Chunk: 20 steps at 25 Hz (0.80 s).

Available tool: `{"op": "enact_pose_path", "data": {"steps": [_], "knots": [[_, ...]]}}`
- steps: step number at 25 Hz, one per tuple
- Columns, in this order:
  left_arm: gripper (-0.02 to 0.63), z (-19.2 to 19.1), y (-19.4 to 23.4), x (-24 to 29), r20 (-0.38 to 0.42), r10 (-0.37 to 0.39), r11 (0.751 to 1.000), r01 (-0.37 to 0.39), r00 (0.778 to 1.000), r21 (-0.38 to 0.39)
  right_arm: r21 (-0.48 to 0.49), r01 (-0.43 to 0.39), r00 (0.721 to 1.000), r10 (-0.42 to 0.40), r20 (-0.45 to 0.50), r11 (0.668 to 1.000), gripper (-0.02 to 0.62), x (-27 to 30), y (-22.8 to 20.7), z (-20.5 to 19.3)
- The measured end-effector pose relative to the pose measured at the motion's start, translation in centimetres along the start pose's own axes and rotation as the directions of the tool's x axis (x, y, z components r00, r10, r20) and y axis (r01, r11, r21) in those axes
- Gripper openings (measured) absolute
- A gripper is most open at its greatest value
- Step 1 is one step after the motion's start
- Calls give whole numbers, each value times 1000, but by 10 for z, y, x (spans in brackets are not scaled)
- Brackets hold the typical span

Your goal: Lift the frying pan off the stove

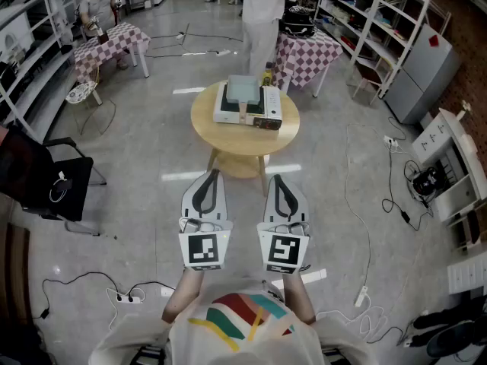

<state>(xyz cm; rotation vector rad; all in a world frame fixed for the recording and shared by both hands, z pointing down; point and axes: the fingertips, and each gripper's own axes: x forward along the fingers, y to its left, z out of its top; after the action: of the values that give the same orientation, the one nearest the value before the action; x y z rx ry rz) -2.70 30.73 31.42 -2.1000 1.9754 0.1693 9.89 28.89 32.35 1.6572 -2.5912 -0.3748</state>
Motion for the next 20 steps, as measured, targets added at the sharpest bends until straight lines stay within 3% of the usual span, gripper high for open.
{"op": "enact_pose_path", "data": {"steps": [8, 12, 17, 20], "knots": [[9, -1, -5, -6, -61, -8, 1000, 8, 998, -10, 3, -2, 1000, 2, 16, 1000, -3, 0, -1, -4], [9, -7, -10, -9, -25, 3, 1000, -3, 1000, 22, 24, -12, 1000, 12, 6, 1000, -2, -8, -5, -12], [9, -17, -25, -22, -103, 4, 1000, -2, 995, 18, 114, -82, 997, 81, 10, 990, -2, -22, -9, -31], [9, -25, -25, -27, -93, 23, 999, -20, 995, 37, 160, -118, 992, 123, -22, 980, -2, -23, -8, -48]]}}
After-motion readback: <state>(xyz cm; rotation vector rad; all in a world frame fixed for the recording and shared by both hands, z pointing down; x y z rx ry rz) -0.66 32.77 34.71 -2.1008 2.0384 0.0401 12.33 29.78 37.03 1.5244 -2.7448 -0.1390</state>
